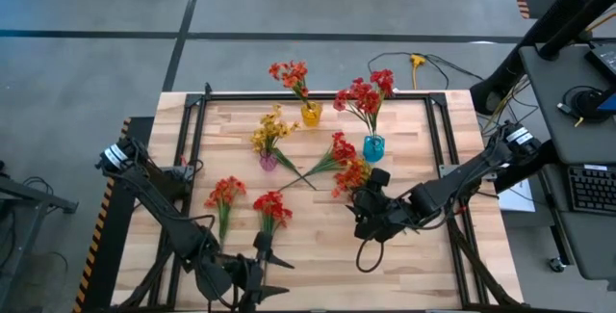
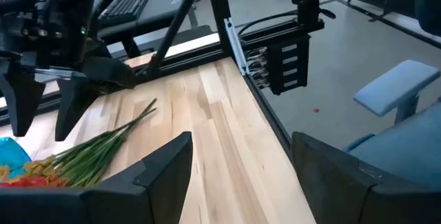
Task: Sort flowers into vase by color
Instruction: Put the top red flower into the blue vase
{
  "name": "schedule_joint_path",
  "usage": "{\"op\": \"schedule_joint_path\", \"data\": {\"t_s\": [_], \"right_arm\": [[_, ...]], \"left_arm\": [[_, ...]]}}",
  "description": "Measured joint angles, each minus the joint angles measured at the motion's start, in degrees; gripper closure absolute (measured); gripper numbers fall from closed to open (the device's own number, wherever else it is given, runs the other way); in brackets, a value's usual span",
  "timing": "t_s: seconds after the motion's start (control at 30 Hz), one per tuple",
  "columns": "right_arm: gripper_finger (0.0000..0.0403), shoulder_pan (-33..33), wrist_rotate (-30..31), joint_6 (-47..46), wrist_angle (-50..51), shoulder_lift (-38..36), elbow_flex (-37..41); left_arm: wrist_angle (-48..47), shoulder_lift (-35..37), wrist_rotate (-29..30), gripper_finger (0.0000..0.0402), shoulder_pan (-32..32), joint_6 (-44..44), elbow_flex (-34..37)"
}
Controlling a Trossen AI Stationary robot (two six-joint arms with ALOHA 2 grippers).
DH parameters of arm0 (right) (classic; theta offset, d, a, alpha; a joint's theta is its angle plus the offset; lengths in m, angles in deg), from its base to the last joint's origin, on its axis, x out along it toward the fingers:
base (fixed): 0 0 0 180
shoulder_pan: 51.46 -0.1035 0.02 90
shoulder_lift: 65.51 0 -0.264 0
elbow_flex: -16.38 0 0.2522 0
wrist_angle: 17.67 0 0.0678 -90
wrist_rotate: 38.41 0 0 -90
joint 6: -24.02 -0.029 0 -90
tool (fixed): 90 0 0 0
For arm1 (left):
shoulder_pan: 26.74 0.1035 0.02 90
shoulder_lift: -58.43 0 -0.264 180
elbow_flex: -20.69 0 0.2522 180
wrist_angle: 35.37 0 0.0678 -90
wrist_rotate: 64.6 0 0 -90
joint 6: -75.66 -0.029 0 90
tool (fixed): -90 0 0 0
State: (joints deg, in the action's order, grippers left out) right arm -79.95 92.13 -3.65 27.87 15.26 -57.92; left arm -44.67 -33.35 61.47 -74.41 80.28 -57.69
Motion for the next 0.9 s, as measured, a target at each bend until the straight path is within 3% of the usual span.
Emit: {"op": "schedule_joint_path", "data": {"t_s": [0.37, 0.5, 0.6, 0.73, 0.9], "right_arm": [[0.0179, 0.00, 0.03, -0.86, -0.86, -0.04, 1.13], [0.0179, 0.02, 0.03, -0.80, -0.88, -0.04, 1.04], [0.0179, 0.02, 0.05, -0.72, -0.86, -0.04, 1.04], [0.0179, 0.02, 0.18, -0.25, -0.89, -0.04, 1.04], [0.0179, 0.02, 1.86, -0.19, -0.94, -0.04, 1.06]], "left_arm": [[-0.50, 0.00, 0.85, 0.0173, 0.21, 2.32, 0.04], [-3.18, 0.02, 0.95, 0.0173, 0.21, 7.60, 0.02], [-12.68, 0.13, 0.91, 0.0173, 0.20, 19.42, -1.80], [-34.49, -0.01, 0.45, 0.0173, -0.33, 43.29, -7.70], [-56.84, -2.40, -4.89, 0.0173, -1.34, 65.95, -15.15]]}}
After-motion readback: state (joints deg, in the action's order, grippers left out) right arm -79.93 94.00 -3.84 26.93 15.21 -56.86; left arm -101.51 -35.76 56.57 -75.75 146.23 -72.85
